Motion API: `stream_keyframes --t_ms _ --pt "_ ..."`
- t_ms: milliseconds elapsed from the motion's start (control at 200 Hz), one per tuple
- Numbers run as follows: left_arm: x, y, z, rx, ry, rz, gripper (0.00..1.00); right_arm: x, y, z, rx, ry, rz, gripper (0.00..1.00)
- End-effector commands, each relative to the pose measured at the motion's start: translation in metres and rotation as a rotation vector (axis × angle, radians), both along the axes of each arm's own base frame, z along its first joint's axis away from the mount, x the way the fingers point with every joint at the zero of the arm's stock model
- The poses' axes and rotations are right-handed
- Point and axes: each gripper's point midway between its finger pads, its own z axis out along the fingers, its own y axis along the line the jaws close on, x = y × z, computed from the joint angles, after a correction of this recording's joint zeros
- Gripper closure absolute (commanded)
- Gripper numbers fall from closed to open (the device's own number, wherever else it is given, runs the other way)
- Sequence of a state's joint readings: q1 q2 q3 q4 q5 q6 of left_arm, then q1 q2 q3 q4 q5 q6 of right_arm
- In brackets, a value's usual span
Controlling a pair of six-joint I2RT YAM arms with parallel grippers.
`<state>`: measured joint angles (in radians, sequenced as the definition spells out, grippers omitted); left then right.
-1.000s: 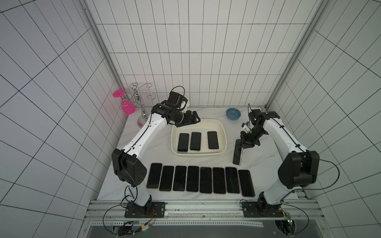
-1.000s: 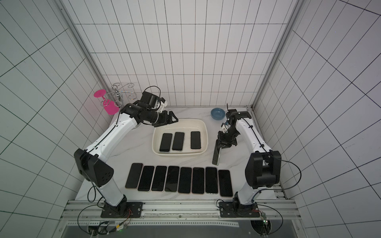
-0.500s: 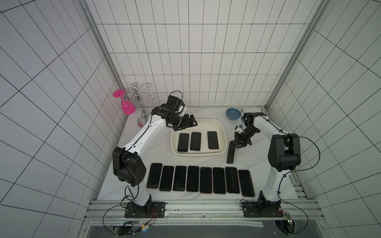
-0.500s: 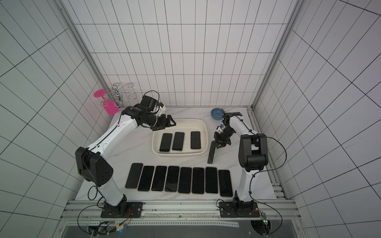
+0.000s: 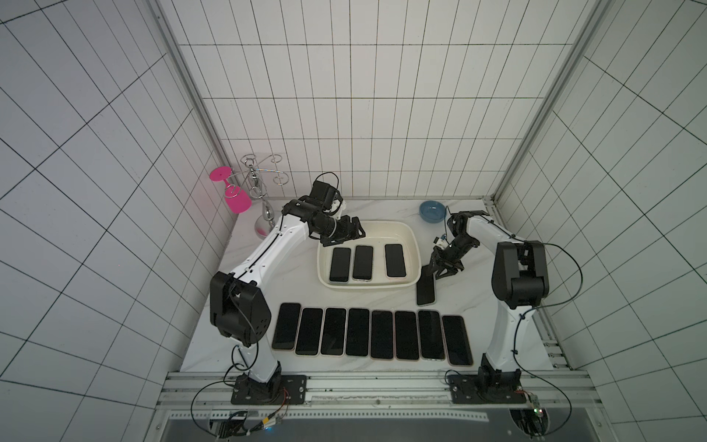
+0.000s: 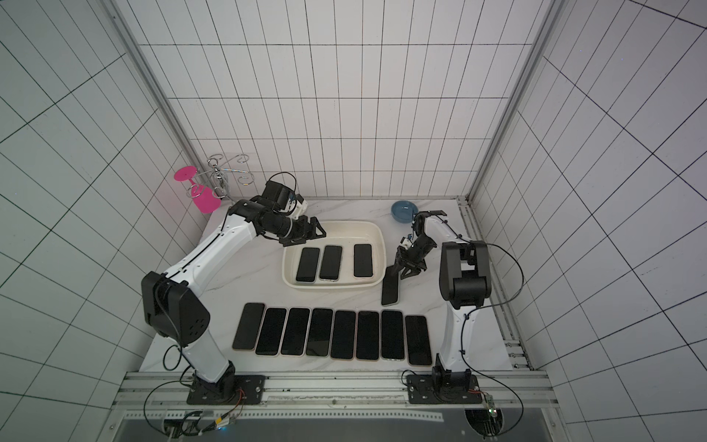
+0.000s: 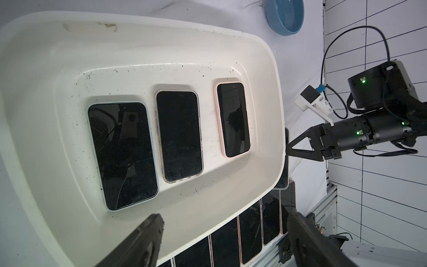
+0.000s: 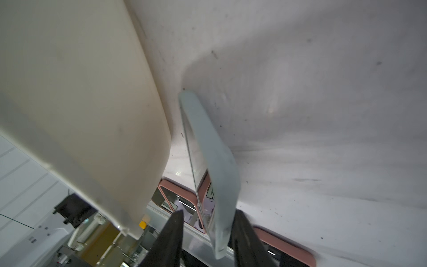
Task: Take the phone out of the storage box
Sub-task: Place the phone at the center of the board, then pick up the phone from the storage box.
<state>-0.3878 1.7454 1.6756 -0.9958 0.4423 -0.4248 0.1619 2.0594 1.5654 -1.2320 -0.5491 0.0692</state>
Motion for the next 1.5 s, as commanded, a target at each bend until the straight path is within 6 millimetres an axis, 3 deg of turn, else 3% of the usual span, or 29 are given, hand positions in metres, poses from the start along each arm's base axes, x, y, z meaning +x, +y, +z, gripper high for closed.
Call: stream_keyframes --t_ms 0,275,510,560,780,885,970,1254,1499 --pt "0.003 0.002 0.004 -0.006 -0.039 -0.010 0.12 0.009 -0.013 -0.003 -0.020 0.006 -0.022 0.54" --pt "0.003 0.004 -0.001 0.007 -0.029 -0.003 0.12 0.015 -0.019 -0.003 -0.029 0.005 -0.059 0.54" --pt "0.009 0.005 0.013 -0.020 -0.087 0.028 0.10 0.050 -0.023 0.047 -0.054 -0.177 -0.155 0.53" --pt "0.013 0.005 0.012 0.016 -0.105 0.050 0.08 0.055 -0.026 0.060 -0.071 -0.228 -0.175 0.47" --pt "0.037 0.023 -0.047 0.368 -0.028 0.182 0.05 0.060 -0.025 0.119 -0.028 -0.442 -0.248 0.22" --pt "0.047 0.009 -0.070 0.439 -0.006 0.138 0.05 0.056 -0.018 0.134 0.005 -0.480 -0.242 0.19" --pt "0.054 0.005 -0.086 0.503 0.009 0.138 0.04 0.053 -0.014 0.136 0.017 -0.479 -0.228 0.19" --pt "0.057 0.049 -0.127 0.634 0.092 0.238 0.07 0.040 -0.008 0.128 0.048 -0.453 -0.184 0.19" --pt "0.056 0.052 -0.147 0.680 0.123 0.245 0.12 0.038 -0.003 0.120 0.077 -0.431 -0.173 0.19"
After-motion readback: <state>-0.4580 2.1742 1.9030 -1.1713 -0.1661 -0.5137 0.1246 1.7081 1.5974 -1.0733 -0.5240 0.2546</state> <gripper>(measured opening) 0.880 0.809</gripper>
